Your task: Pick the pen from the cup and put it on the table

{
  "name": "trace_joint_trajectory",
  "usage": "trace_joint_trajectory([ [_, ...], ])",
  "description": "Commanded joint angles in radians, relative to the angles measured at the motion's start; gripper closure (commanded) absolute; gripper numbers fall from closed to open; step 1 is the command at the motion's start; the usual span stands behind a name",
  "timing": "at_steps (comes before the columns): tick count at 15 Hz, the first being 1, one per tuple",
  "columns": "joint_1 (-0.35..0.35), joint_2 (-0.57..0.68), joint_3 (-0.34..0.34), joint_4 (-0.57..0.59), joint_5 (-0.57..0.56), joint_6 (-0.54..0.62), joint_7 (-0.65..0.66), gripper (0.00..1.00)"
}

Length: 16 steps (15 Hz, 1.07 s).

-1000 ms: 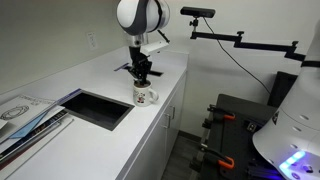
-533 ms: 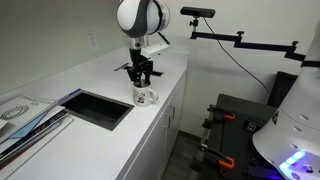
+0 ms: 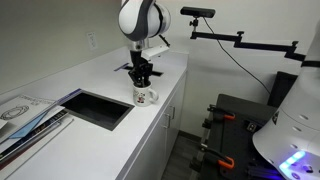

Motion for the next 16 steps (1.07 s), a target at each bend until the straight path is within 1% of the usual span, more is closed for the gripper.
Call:
trace_joint_trajectory([
  [1,-0.022,-0.089,0.011,-0.031,0.014,-0.023,-0.034,0.64],
  [2,-0.030,-0.020,0.027,0.000,0.043,0.033,-0.053,0.65],
  [3,-0.034,-0.030,0.031,0.000,0.050,0.031,-0.064,0.67],
  [4,-0.038,-0.023,0.035,0.002,0.059,0.028,-0.077,0.74],
  [6,-0.038,-0.003,0.039,0.002,0.065,0.034,-0.083,0.77],
  [7,-0.039,0.005,0.042,0.003,0.064,0.034,-0.083,0.83],
  [8,-0.038,0.012,0.041,0.003,0.059,0.036,-0.077,0.79],
  [10,-0.037,0.022,0.044,0.002,0.056,0.042,-0.073,0.79],
  [11,-0.036,0.026,0.043,0.002,0.053,0.046,-0.070,0.75],
  [12,-0.036,0.029,0.045,0.003,0.054,0.051,-0.070,0.72],
  [14,-0.035,0.033,0.049,0.004,0.054,0.056,-0.070,0.70],
  [16,-0.036,0.035,0.054,0.006,0.055,0.062,-0.076,0.71],
])
